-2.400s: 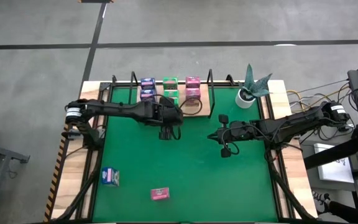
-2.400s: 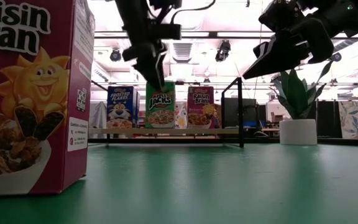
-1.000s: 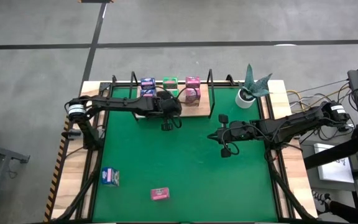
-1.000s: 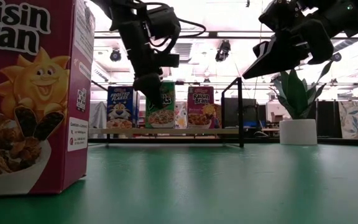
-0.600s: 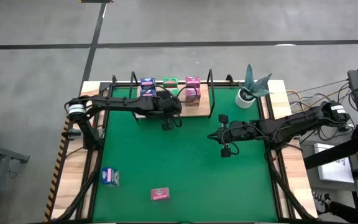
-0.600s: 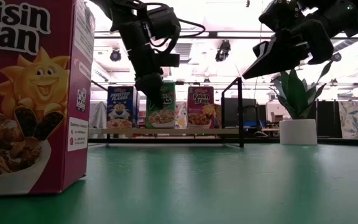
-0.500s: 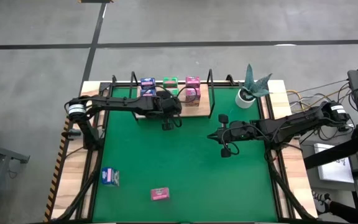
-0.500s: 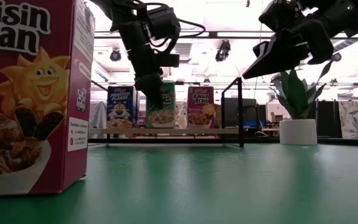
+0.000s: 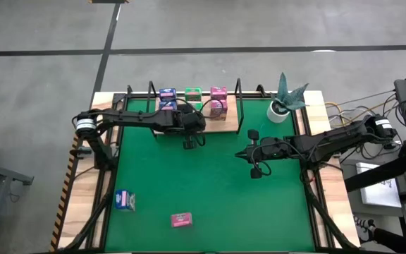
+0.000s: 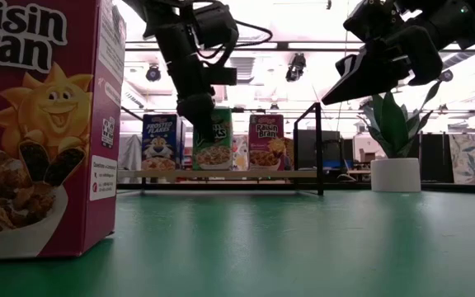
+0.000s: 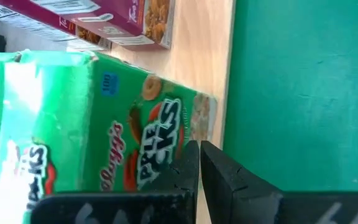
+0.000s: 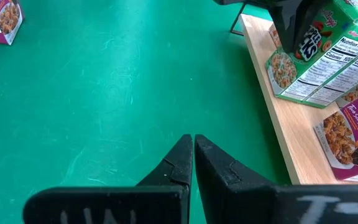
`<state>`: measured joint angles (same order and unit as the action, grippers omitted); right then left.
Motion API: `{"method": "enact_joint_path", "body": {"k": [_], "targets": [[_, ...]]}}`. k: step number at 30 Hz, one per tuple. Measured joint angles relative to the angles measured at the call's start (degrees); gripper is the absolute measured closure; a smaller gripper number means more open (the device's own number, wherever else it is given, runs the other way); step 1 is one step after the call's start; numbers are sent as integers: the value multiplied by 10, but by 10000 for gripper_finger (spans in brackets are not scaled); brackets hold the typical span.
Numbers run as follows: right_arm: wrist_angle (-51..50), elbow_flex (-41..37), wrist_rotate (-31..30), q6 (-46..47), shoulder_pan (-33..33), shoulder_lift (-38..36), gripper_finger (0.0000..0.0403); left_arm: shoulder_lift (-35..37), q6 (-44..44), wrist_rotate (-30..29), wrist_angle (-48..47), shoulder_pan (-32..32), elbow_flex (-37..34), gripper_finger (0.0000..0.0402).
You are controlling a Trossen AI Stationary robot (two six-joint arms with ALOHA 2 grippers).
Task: Stack cereal on shelf
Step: Put the green cereal box aligned with the other green cereal boxes on the shelf
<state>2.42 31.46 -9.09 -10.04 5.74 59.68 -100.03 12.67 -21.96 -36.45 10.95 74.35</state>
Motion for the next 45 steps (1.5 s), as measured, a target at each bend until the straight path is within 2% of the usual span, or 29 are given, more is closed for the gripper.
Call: {"method": "enact_joint_path", "body": {"k": [8, 17, 22, 26, 33, 35, 41, 45], "targets": [[0, 0, 0, 0, 0, 0, 394, 30, -31, 0, -14, -39, 0, 401], [1, 0, 0, 4, 0, 0, 394, 137, -46, -3, -70, -89, -11, 401], [19, -1, 0, 33, 0, 2, 394, 212, -81, -46, -25, -114, -85, 401], [55, -12, 1, 67, 0, 21, 394, 263, -120, -48, 40, -136, -157, 402], [93, -12, 1, 135, 1, 72, 394, 297, -159, -51, 93, -198, -216, 401], [116, -12, 1, 145, 1, 86, 394, 297, -164, -75, 100, -210, -226, 401], [226, -9, 0, 139, 1, 127, 394, 277, -155, -214, 105, -209, -260, 402], [234, 8, -1, 139, 1, 143, 394, 266, -146, -246, 126, -180, -296, 402]]}}
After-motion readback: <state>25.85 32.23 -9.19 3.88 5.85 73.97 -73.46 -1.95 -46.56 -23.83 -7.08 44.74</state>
